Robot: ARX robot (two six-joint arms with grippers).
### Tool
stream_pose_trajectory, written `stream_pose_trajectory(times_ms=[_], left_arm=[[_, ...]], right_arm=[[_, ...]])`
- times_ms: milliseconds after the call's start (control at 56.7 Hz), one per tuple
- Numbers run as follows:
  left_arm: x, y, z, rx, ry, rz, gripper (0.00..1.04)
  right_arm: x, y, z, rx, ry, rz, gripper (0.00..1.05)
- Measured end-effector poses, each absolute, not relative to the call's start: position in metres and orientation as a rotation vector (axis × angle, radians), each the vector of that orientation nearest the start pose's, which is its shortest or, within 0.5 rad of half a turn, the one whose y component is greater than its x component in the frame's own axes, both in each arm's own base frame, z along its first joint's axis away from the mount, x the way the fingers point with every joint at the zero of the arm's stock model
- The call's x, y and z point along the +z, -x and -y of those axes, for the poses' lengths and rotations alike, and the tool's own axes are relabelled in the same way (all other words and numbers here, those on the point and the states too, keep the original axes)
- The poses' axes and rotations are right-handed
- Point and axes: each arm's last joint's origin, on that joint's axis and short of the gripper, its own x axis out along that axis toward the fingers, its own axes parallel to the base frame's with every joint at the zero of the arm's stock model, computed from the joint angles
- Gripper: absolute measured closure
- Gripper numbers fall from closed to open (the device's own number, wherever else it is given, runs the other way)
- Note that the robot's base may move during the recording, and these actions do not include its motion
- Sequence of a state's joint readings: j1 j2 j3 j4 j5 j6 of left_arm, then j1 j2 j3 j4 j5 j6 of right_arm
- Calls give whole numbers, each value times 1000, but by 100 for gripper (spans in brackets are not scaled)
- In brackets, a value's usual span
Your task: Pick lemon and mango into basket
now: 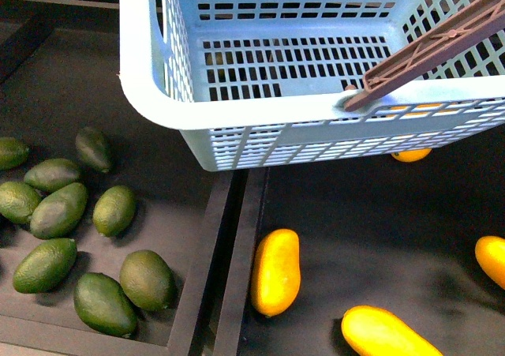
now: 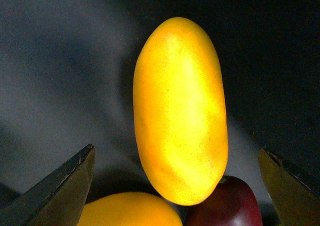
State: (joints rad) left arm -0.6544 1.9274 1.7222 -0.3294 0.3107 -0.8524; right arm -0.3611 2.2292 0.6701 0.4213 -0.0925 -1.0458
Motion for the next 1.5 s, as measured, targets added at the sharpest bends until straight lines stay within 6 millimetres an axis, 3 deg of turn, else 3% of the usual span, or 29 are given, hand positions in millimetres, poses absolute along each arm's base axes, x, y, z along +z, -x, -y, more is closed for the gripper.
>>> stream_pose_trajectory(times_ms=[282, 529, 617, 793, 970, 1093, 1217, 1375, 1499], left_arm=[[311, -348, 279, -648, 671, -909, 98], [311, -349, 279, -647, 670, -908, 98], [311, -349, 279, -645, 670, -907, 98], [311, -348, 279, -648, 670, -908, 98], [311, -348, 279, -648, 671, -908, 98], [311, -348, 279, -648, 670, -908, 98], [311, -349, 279, -647, 670, -908, 98], [311, -348, 279, -648, 671, -908, 98], [311, -348, 279, -648, 670, -908, 98]], right_arm=[[-44, -272, 102, 218, 555, -1149, 9], [-55, -266, 102, 146, 459, -1158, 44], [-50, -263, 105, 128, 389, -1137, 49], [-18, -256, 122, 47, 253, -1027, 50], [49, -243, 142, -108, 117, -814, 50], [83, -236, 143, -173, 61, -720, 50], [147, -229, 126, -195, -13, -537, 50], [197, -228, 98, -163, -37, -367, 50], [223, -234, 76, -144, -54, -272, 50]])
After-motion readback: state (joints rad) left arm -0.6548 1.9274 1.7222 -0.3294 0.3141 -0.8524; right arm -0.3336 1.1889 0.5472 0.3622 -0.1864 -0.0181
